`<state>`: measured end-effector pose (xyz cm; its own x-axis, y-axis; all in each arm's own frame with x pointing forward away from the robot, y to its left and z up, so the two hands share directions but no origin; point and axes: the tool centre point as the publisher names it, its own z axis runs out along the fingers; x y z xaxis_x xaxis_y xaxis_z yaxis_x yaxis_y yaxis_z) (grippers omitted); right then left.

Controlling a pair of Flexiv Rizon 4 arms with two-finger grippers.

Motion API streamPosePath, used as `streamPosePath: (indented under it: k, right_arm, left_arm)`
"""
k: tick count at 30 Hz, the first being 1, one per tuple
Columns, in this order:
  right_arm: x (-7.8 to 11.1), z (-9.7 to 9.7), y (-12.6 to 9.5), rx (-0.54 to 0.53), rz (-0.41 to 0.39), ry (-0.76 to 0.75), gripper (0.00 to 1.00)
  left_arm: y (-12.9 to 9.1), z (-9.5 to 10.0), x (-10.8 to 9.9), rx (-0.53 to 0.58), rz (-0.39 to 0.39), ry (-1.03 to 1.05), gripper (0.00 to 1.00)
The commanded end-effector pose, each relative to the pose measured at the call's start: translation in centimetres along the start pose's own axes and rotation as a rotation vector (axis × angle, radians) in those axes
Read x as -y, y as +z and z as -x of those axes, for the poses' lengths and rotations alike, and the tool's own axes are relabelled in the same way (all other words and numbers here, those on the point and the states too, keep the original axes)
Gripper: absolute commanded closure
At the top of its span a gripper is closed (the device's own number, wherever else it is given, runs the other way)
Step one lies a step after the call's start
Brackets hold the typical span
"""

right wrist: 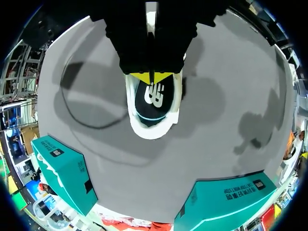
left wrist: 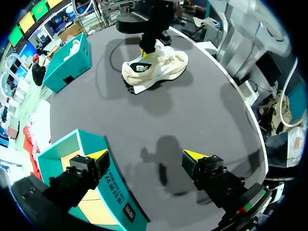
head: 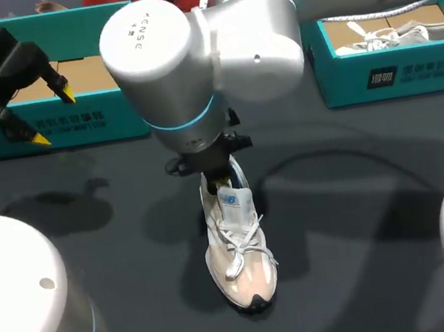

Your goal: Take the shoe out of the shoebox, open the shoe tongue, remove and reinsert the insole, then place the shoe into the shoebox

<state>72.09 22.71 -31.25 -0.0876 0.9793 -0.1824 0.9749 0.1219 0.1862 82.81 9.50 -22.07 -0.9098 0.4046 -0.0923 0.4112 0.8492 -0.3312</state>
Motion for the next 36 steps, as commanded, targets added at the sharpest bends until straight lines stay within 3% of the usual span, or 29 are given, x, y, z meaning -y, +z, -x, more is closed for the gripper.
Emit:
streamPosePath:
  k: [1,15,26,36]
  right_arm:
    - [-0.2,-1.0,1.0,0.086,0.002,0.005,1.0]
    - [0.0,0.0,4.1,0.217,0.029,0.045,1.0]
    - [1.3,0.7,7.5,0.176,-0.035,0.053,1.0]
    - [1.6,1.6,3.7,0.237,0.042,0.047,1.0]
  left_arm:
    - [0.0,0.0,0.0,-0.001,0.003,0.0,0.0]
    - [0.0,0.0,0.0,-0.001,0.003,0.0,0.0]
    - [0.0,0.0,0.0,-0.001,0.003,0.0,0.0]
    - [0.0,0.0,0.0,-0.001,0.003,0.0,0.0]
